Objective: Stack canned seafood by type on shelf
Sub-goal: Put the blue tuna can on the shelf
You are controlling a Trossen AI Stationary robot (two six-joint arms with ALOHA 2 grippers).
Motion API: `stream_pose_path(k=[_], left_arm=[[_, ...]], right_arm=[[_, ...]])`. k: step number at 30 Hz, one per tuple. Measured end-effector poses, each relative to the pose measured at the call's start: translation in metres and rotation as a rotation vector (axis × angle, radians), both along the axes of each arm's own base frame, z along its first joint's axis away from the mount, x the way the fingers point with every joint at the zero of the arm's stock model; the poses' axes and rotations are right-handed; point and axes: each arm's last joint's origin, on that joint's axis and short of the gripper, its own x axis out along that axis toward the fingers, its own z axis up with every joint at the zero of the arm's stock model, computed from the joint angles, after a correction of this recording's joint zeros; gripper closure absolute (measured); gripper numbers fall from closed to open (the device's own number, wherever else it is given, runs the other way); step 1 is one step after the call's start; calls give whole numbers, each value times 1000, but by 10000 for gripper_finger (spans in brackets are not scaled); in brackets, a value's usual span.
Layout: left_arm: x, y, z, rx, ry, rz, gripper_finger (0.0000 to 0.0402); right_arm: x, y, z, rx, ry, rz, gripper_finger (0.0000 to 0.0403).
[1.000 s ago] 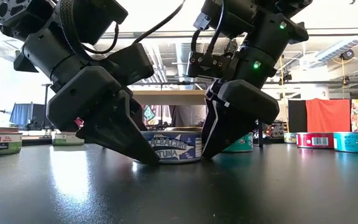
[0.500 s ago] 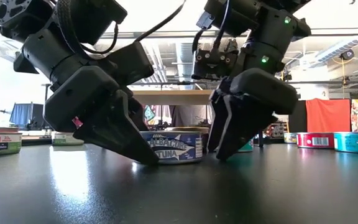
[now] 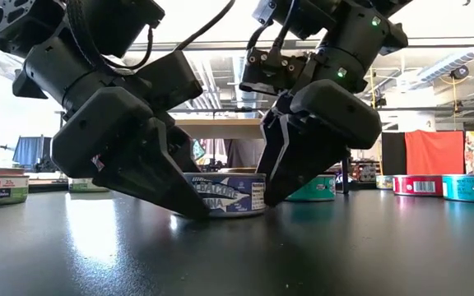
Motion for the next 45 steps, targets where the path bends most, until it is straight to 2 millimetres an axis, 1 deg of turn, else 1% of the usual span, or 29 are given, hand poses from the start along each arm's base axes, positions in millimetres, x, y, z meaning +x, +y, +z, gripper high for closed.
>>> stream_pose_path(k=[10, 20, 24, 27, 32, 34, 36, 38, 40, 43, 45], left_arm=[[2, -1, -1, -56, -21, 25, 1], [9, -4, -18, -23, -98, 24, 1], [7, -5, -17, -19, -123, 21, 7], [3, -4, -15, 9, -138, 43, 17], [-4, -3, -7, 38, -175, 85, 23], [-8, -3, -1, 23, -187, 72, 23], [-12, -2, 8, 12, -195, 59, 23], [-16, 4, 21, 10, -182, 39, 24], [-20, 13, 38, 15, -168, 39, 24], [-23, 33, 66, 46, -172, 77, 24], [-25, 49, 86, 70, -185, 105, 25]], right_arm=[[0, 0, 0, 1, -1, -3, 39], [-3, 0, -1, 7, 33, 6, 39], [-3, 0, 0, 8, 47, 15, 39], [-2, 0, 6, -12, 64, 4, 39], [-2, -2, 29, -47, 125, -43, 39], [-3, 0, 41, -64, 137, -52, 39], [-8, 2, 54, -105, 193, -59, 39], [-14, 4, 73, -169, 233, -75, 39], [-19, 5, 94, -236, 234, -119, 39], [-28, 5, 128, -299, 172, -176, 39], [-33, 4, 146, -310, 98, -206, 39]])
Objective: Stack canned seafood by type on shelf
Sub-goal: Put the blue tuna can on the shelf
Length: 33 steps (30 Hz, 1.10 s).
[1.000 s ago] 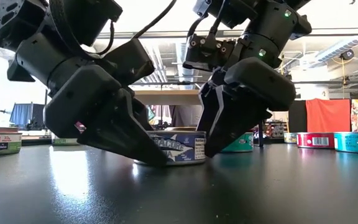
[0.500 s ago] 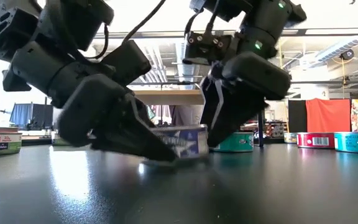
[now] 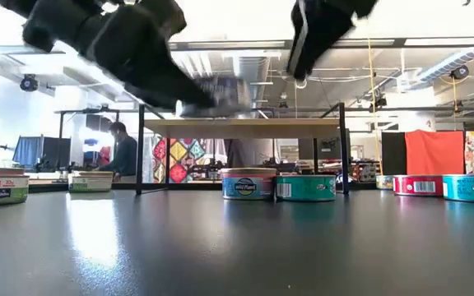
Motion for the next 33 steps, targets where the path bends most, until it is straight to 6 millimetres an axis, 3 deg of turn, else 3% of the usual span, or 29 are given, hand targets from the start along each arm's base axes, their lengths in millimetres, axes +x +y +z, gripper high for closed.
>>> stream_pose_path(k=[6, 13, 17, 20, 27, 33], left_arm=[[0, 56, 55, 37, -84, 88, 25], [7, 142, 81, 28, -99, 225, 25], [16, 184, 86, 7, -65, 252, 25], [25, 203, 83, -33, -11, 198, 24], [45, 233, 69, -45, 99, 172, 6], [58, 250, 66, -98, 128, 139, 4]], right_arm=[[-14, -5, 25, -1, -124, -17, 39], [-20, -10, 28, -114, -206, -50, 39], [-18, -25, 30, -198, -314, -126, 39], [-17, -43, 30, -198, -379, -182, 39], [-23, -94, 32, -95, -438, -210, 39], [-28, -112, 34, -18, -507, -140, 39]])
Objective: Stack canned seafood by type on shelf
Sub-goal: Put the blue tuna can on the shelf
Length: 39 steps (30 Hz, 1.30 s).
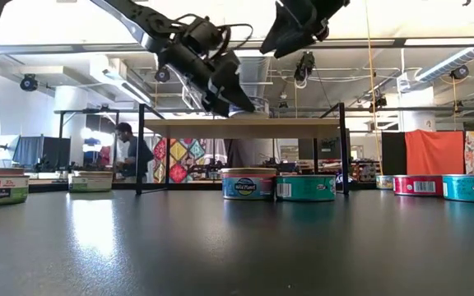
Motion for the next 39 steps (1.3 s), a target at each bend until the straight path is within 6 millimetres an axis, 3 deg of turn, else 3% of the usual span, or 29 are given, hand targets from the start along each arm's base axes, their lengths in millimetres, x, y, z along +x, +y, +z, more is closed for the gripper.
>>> stream_pose_path(k=[9, 17, 21, 27, 32, 36, 39], left_arm=[[5, 8, -1, 23, 24, -23, 2], [3, 9, -3, 55, 47, 15, 2], [4, 9, -1, 59, 44, 16, 2], [2, 9, -2, 60, 64, 36, 2], [2, 9, -3, 43, 62, 50, 2], [2, 9, -3, 30, 62, 69, 2], [2, 9, -3, 25, 66, 87, 2]], right_arm=[[5, -17, -2, -38, -36, 77, 39], [3, -77, -9, -117, 16, -74, 53], [3, -98, -15, -58, -6, -26, 101], [6, -121, -12, -41, -99, 7, 221], [13, -135, -25, 23, -108, 29, 309], [23, -140, -39, 24, -100, 30, 349], [24, -141, -32, 24, -129, 22, 358]])
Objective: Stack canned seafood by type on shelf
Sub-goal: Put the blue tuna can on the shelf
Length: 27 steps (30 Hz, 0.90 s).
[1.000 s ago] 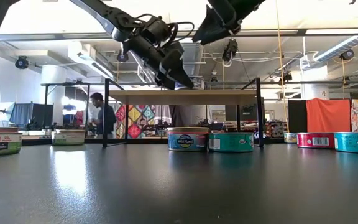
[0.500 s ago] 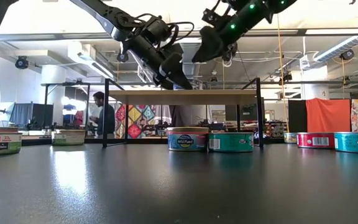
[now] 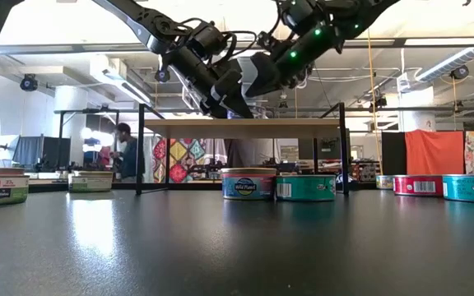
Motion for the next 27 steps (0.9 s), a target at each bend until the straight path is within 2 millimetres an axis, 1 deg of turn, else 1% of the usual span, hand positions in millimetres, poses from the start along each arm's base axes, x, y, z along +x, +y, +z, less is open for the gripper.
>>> stream_pose_path(k=[4, 10, 14, 19, 21, 26, 27], left_arm=[[0, 0, 0, -4, 0, 4, 2], [0, 0, 0, -19, -2, 20, 2], [-1, 0, 0, -28, 4, 27, 2], [-1, 0, 0, -60, -5, 55, 2], [-2, 0, 0, -61, -3, 55, 2], [-2, -1, -1, -67, 9, 53, 2], [-2, -2, -1, -67, 10, 52, 2]], right_arm=[[-2, 1, 12, -7, -40, -4, 347], [-3, 3, 12, -7, -33, 10, 324], [2, 7, 9, -12, -46, 24, 314], [2, 6, 19, -35, -126, 17, 315], [3, 4, 16, -31, -123, 13, 319], [12, 1, -2, 16, -86, 3, 321], [12, 0, -3, 18, -89, 2, 318]])
